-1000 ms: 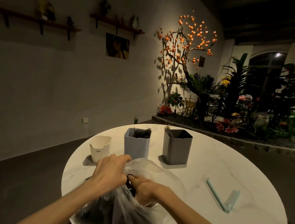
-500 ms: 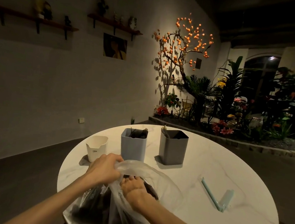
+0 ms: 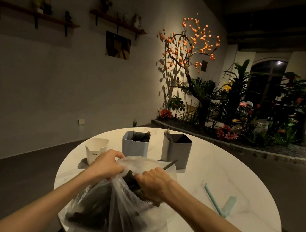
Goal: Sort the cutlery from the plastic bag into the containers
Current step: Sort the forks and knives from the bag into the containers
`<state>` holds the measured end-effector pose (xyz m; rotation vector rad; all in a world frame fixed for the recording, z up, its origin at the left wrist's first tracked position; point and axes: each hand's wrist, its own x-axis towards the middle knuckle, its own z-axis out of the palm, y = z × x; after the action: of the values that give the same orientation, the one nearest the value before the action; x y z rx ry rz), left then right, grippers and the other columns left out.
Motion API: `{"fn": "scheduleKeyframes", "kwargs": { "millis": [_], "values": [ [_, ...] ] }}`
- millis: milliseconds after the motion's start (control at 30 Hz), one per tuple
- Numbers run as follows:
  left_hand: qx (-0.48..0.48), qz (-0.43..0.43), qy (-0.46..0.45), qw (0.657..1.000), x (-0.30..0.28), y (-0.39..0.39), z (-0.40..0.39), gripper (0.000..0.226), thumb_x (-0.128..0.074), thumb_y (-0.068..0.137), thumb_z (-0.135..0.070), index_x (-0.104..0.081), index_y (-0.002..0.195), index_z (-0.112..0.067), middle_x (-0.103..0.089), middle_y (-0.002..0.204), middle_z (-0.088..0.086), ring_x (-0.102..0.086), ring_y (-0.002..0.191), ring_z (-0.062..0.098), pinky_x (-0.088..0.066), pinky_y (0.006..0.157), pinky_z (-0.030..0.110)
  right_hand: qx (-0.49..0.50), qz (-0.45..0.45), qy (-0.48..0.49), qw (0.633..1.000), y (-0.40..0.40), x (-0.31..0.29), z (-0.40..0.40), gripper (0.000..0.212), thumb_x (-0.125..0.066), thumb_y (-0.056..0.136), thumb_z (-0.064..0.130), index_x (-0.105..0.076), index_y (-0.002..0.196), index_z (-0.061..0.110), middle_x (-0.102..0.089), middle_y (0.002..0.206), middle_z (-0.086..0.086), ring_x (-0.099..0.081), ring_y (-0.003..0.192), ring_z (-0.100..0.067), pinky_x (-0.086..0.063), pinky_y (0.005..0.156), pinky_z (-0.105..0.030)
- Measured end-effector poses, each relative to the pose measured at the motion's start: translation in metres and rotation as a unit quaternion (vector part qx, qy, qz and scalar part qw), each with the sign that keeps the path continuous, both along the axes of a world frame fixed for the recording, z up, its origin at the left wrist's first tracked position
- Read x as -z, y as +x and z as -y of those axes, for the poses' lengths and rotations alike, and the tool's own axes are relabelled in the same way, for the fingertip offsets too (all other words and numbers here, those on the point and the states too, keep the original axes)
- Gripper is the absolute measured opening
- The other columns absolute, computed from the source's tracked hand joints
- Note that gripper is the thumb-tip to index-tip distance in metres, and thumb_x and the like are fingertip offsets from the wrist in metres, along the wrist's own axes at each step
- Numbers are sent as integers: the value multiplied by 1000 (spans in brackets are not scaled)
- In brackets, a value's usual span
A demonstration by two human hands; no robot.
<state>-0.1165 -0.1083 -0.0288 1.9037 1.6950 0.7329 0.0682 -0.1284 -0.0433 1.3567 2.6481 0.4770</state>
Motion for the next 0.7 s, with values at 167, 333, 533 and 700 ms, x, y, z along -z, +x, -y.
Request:
{"fn": "scheduleKeyframes", "kwargs": {
  "millis": [167,333,533,700],
  "values": [
    [-44,118,-39,991,2,1,-15,39,-60,83,3,-68,117,-16,-66,92,13,-58,67,19,-48,48,24,28,-13,-33,999,36,-19,1,19,-47,104,20,-51,122,16,-66,97,-8,-56,76,-23,-36,60,-33],
    [-63,148,-66,985,10,12,-24,22,-61,88,3,-63,107,-7,-57,84,14,-53,67,20,-44,49,26,87,-148,-135,976,84,-43,1,21,-45,107,25,-55,124,19,-63,98,-2,-58,85,-20,-50,74,-36],
    [-9,159,-80,984,22,30,-40,23,-66,90,-5,-71,109,-16,-68,105,12,-63,77,20,-49,53,22,108,-359,-253,892,134,-56,2,22,-47,106,15,-61,122,9,-58,91,2,-51,78,-8,-43,68,-18],
    [130,74,-129,980,30,62,-42,30,-55,100,-9,-71,107,-33,-57,132,3,-58,114,19,-48,88,24,116,-505,-329,789,156,-50,-1,15,-48,107,22,-63,104,23,-52,88,-5,-48,74,-12,-44,66,-22]
  ]
}}
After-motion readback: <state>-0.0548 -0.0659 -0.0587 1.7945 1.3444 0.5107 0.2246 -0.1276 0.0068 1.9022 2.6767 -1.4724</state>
